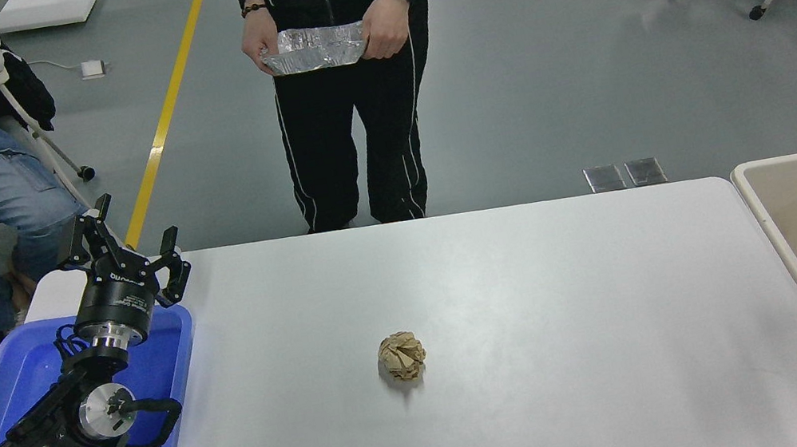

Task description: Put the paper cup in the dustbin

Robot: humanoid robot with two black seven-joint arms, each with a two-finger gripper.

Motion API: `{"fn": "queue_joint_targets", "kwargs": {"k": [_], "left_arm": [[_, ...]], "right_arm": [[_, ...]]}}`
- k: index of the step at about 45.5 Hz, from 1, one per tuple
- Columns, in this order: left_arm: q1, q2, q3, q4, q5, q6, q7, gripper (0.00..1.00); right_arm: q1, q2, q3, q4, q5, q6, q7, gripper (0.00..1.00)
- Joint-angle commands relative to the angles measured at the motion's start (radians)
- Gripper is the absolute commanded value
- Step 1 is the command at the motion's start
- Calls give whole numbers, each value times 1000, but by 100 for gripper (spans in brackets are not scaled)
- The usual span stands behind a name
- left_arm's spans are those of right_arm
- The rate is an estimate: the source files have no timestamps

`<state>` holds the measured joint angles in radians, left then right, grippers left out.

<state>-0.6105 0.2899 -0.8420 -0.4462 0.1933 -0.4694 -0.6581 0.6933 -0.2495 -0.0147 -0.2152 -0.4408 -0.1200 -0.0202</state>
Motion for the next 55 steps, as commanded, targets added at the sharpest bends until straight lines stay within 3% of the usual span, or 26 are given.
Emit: {"fn": "queue_joint_targets", "kwargs": {"k": [1,4,8,20,31,38,46,55], "left_arm": [[0,0,0,0,0,0,0,100],[0,0,0,0,0,0,0,100],[0,0,0,1,0,0,0,100],[0,0,0,0,0,0,0,100],[0,0,0,0,0,0,0,100],[0,0,0,1,0,0,0,100],[0,0,0,1,0,0,0,100],[0,0,0,1,0,0,0,100]], "right_arm": [[-5,1,-8,2,5,-70,5,67],[-3,1,-8,4,5,-79,6,87],[3,1,-7,7,5,-79,6,97],[89,-57,42,118,11,-55,6,99],[261,-286,243,468,11,-30,10,99],[285,-378,498,681,10,-27,11,99],[276,-419,771,879,10,45,10,99],[267,-383,947,942,11,62,11,99]]}}
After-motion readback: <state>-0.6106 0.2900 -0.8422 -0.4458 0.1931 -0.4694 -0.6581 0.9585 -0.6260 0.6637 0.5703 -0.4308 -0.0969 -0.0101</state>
